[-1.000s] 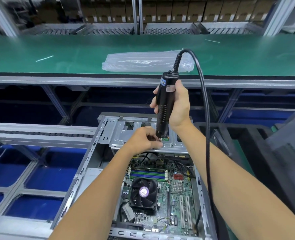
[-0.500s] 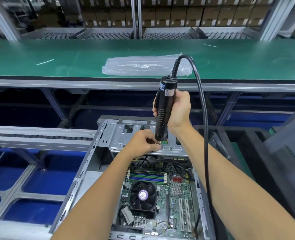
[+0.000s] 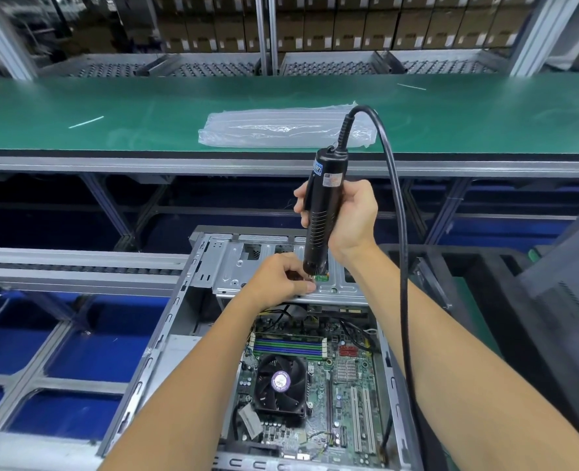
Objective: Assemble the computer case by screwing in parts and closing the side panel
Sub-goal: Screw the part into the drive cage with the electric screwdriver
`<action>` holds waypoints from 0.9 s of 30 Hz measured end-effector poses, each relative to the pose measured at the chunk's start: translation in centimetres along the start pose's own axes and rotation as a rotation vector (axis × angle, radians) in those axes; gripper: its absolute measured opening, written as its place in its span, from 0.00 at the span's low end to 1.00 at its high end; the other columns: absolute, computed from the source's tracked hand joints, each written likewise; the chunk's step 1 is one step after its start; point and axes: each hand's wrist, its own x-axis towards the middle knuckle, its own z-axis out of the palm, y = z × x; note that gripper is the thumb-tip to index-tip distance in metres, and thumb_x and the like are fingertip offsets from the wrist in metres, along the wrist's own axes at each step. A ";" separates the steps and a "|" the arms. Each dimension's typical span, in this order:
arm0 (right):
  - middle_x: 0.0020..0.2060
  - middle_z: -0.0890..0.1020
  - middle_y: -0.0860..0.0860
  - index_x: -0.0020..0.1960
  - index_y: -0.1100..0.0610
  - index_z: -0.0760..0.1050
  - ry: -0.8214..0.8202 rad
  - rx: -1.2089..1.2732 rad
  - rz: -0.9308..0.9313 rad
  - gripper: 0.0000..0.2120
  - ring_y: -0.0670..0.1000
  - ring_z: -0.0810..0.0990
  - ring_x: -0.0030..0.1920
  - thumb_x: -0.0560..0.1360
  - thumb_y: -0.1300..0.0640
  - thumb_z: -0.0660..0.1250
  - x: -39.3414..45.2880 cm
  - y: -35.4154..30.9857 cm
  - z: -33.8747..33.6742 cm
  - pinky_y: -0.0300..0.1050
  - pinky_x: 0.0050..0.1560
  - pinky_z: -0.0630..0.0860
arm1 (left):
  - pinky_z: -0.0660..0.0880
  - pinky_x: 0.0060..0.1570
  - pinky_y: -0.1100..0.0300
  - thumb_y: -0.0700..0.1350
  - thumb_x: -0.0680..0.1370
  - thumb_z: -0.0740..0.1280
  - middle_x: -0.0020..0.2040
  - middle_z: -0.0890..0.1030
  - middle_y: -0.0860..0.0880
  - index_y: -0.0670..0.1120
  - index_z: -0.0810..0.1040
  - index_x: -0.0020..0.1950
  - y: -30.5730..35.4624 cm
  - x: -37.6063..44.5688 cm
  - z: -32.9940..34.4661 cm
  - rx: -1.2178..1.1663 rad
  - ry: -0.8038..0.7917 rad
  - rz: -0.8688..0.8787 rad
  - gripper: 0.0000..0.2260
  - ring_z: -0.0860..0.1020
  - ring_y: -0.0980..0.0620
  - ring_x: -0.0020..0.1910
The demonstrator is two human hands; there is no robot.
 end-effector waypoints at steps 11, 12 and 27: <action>0.35 0.77 0.56 0.45 0.60 0.74 0.047 -0.033 -0.050 0.25 0.52 0.73 0.31 0.79 0.41 0.50 -0.1 0.5 0.4 0.46 0.32 0.69 | 0.71 0.36 0.68 0.42 0.69 0.77 0.39 0.76 0.51 0.43 0.82 0.37 -0.1 0.0 0.0 -0.013 0.005 0.001 0.05 0.74 0.55 0.36; 0.34 0.75 0.57 0.44 0.60 0.74 0.059 -0.089 -0.088 0.24 0.53 0.73 0.30 0.78 0.40 0.53 -0.1 0.5 0.2 0.47 0.32 0.68 | 0.71 0.36 0.68 0.43 0.69 0.77 0.38 0.75 0.52 0.43 0.82 0.37 -0.1 0.0 0.0 -0.011 0.007 0.002 0.05 0.74 0.55 0.36; 0.27 0.72 0.59 0.38 0.71 0.70 0.195 -0.550 -0.274 0.09 0.52 0.71 0.24 0.72 0.70 0.70 -0.3 0.8 0.6 0.43 0.27 0.72 | 0.66 0.30 0.74 0.28 0.69 0.64 0.34 0.73 0.55 0.50 0.78 0.29 0.3 -0.1 -0.1 -0.036 0.019 -0.022 0.18 0.73 0.63 0.31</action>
